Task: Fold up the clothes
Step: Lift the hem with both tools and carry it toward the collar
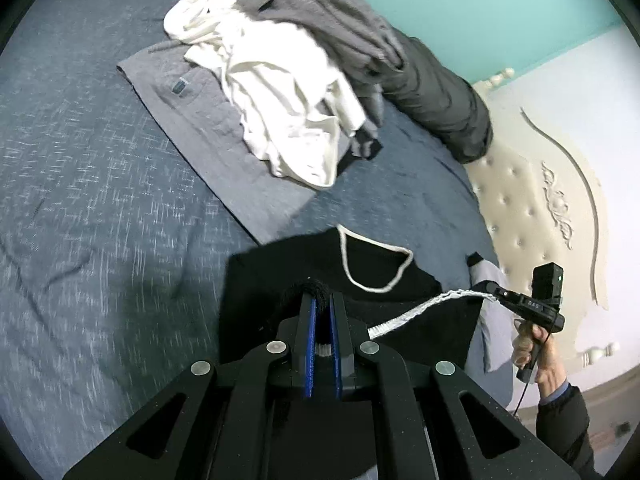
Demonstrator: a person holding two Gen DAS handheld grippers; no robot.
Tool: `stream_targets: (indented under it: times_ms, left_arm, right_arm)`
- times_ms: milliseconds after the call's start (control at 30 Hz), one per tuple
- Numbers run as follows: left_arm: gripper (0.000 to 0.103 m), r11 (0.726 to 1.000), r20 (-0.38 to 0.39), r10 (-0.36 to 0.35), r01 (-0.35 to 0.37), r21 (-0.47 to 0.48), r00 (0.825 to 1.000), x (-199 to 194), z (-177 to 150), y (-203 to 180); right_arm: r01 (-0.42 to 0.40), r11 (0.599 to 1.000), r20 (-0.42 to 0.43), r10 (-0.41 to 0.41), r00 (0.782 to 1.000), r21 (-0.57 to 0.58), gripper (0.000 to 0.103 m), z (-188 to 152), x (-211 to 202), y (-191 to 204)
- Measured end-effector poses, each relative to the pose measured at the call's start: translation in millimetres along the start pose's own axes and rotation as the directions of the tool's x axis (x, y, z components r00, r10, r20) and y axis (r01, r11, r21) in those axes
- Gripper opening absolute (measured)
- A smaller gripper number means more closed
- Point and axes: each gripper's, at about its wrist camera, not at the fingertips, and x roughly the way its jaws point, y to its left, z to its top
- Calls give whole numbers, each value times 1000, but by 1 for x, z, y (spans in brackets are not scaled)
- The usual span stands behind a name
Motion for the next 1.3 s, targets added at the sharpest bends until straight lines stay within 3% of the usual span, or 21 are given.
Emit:
stream_targets:
  times_ms: [333,533,600,633,700,767,900,1067,1300]
  left_arm:
    - [8,998,-1,52,-52,-47,999,49,19,37]
    - [15,996,50,68,-65,-63,996,53,12,41]
    - [30,995,81,83,-78,-56,993,45,11,38]
    - [43,995,97,84,-79,-60,992,40,12,38]
    - [45,996,133,70,-63,-61,989,27,14,38]
    - [46,995,130,102,-99,-29,986,25,13,33]
    - [48,989,114,131,-138,56,985,31,9,23]
    - [54,982,92,169,-175,70,981,53,6,29]
    - [53,988,70,141,-145,50,987,77,9,44]
  right_arm:
    - [40,997,8,-41,999,65,6,17,58,-34]
    - [34,992,86,-45,995,121,11,12,66,-40]
    - [26,994,110,-38,993,108,21,12,61,-37]
    - [31,993,135,-46,990,111,27,13,55,-38]
    - [22,990,194,-49,980,139,50,15,41,-42]
    - [36,989,216,-67,974,146,50,16,29,-44]
    - [127,991,181,-130,975,30,50,9,30,-34]
    - [208,973,96,-199,975,-100,50,-3,60,-28]
    - [202,968,65,-195,979,-146,50,1,89,-39]
